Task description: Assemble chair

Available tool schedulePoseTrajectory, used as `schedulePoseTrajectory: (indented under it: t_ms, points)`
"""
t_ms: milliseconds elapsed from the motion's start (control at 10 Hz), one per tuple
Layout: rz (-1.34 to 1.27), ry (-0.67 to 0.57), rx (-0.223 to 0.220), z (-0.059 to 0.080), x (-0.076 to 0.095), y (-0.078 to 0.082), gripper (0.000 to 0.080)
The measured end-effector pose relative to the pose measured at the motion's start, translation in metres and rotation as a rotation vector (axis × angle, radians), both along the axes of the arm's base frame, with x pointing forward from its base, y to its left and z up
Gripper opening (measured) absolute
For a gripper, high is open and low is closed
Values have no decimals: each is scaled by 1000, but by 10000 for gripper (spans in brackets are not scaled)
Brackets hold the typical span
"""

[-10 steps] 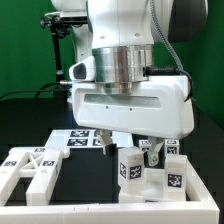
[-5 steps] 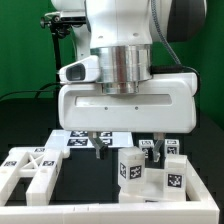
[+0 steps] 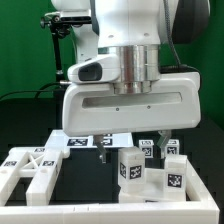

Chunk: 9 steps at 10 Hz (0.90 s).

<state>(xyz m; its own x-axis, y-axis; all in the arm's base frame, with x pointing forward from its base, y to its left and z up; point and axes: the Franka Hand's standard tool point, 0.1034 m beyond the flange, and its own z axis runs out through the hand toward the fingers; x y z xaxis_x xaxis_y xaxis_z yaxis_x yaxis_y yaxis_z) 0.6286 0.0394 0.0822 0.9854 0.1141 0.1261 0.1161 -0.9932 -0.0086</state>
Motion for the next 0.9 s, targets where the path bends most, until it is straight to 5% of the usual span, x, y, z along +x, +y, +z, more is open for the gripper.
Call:
schedulePoseTrajectory:
  t_ms: [300, 500, 600, 700, 900]
  points:
    - [155, -3, -26, 0, 0, -3, 649]
    - [148, -3, -25, 0, 0, -3, 407]
    - [148, -3, -25, 0, 0, -3, 407]
    - [134, -2, -24, 0, 0, -3, 285]
    - [109, -2, -21, 0, 0, -3, 286]
